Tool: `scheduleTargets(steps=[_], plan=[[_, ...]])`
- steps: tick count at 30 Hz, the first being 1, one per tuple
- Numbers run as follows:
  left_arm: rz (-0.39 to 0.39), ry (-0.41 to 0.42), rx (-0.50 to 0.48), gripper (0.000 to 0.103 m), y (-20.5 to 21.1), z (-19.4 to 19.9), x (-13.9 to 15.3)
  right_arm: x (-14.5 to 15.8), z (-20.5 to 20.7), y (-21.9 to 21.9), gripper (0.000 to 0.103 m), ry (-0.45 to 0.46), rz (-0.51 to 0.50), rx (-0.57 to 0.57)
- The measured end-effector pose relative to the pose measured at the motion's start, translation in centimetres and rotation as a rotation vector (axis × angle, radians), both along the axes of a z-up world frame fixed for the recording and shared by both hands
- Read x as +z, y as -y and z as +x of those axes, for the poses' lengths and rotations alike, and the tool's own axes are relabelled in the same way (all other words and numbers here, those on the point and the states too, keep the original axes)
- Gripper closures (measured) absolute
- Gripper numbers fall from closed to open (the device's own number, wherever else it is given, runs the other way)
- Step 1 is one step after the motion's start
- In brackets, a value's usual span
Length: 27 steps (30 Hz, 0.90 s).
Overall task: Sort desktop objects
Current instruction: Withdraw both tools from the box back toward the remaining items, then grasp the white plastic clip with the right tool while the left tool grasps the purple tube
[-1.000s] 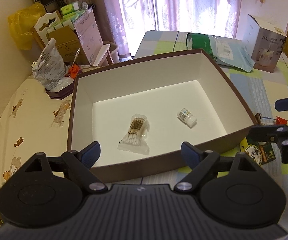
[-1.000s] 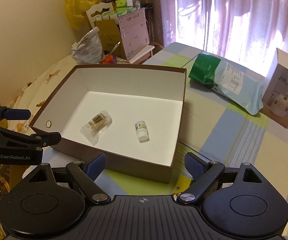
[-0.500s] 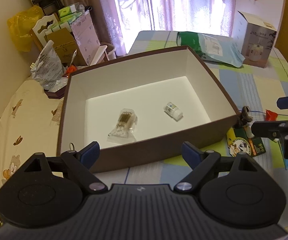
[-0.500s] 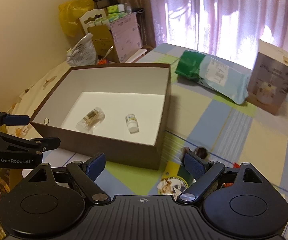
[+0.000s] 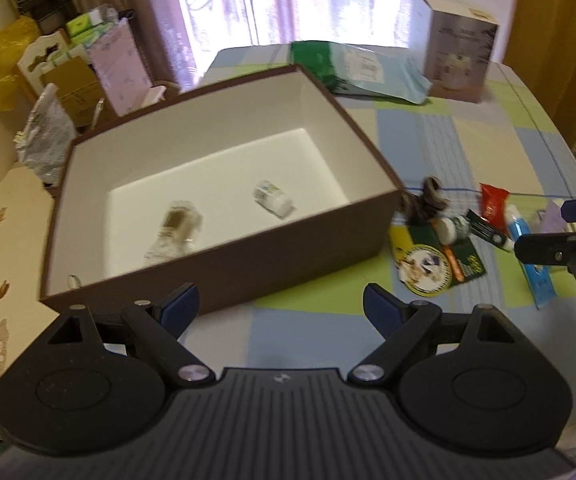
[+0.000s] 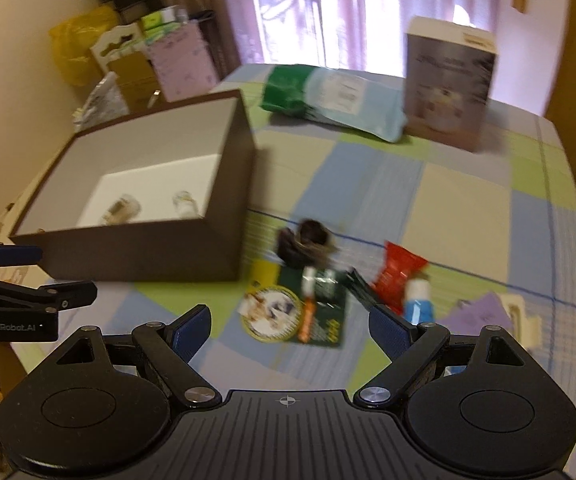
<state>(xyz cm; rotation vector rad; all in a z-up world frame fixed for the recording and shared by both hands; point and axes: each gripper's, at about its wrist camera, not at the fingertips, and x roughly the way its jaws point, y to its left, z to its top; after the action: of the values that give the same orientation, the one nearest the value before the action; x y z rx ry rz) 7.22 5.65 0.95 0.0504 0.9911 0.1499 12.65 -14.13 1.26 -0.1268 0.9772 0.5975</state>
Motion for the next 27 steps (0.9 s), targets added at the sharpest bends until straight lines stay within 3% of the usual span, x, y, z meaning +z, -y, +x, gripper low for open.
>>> scheduleTargets(steps=[15,27], plan=[[-0.038,-0.033,-0.118,0.017,3.4,0.9,-2.8,-3.2,-1.6,9.3,0.012,-0.006,-0.020,-0.182],[-0.060,-0.038,-0.268,0.020,8.3,3.6,-4.0,-4.1,0.7,16.1,0.012,-0.042,0.048,-0.344]])
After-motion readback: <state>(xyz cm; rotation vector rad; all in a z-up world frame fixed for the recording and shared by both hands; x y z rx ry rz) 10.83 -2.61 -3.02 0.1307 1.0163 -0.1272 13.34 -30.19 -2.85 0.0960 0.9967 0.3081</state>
